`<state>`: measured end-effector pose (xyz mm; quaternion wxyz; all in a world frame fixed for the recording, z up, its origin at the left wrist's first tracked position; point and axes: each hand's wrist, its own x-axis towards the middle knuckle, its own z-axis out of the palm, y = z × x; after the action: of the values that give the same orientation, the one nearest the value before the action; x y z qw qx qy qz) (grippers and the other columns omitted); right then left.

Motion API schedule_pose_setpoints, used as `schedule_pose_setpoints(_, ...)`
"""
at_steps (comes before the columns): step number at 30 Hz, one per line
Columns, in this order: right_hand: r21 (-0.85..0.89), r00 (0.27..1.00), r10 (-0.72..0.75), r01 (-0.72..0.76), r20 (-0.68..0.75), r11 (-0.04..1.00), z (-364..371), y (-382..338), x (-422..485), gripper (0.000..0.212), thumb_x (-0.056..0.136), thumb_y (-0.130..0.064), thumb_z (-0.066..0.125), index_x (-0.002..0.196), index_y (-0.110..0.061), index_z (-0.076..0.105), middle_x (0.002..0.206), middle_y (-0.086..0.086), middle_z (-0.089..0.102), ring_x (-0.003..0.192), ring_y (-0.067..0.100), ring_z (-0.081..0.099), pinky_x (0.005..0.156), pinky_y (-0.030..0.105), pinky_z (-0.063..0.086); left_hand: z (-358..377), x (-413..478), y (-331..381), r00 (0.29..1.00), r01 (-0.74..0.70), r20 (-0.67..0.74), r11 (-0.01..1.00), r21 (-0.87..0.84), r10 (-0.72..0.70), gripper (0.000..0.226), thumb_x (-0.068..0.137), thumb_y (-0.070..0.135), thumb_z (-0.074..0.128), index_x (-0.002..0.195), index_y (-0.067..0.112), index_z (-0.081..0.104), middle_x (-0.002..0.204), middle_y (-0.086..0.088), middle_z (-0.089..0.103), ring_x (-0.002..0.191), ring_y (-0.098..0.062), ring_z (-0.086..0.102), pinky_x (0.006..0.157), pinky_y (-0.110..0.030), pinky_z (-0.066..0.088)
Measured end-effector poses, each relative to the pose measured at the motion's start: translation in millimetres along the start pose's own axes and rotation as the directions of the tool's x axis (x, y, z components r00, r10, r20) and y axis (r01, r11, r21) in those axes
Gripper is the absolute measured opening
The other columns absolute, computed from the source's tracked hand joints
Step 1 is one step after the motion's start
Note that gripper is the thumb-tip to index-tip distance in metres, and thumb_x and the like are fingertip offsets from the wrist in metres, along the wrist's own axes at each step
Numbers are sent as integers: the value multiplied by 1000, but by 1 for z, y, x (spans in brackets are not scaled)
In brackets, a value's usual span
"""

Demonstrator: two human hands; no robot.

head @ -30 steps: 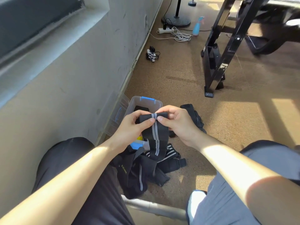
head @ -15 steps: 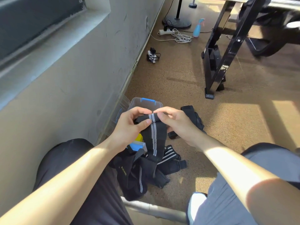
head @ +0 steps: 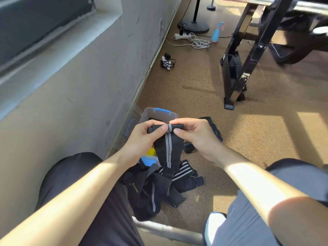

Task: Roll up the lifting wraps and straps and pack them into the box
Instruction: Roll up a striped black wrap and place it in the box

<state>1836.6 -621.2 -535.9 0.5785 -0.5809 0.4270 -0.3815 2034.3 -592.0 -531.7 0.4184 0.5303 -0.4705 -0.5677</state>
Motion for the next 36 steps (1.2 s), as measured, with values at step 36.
schedule_pose_setpoints(36,45,995,75,-78,63,996,1,-11,3,26,101,-15,60,126,-8,67,114,18,75,103,31,74,83,49,61,-10,1,0,975,-219,-23,972,87,221,30,87,3,78,108,23,68,104,-3,72,98,-18,70,84,-37,60)
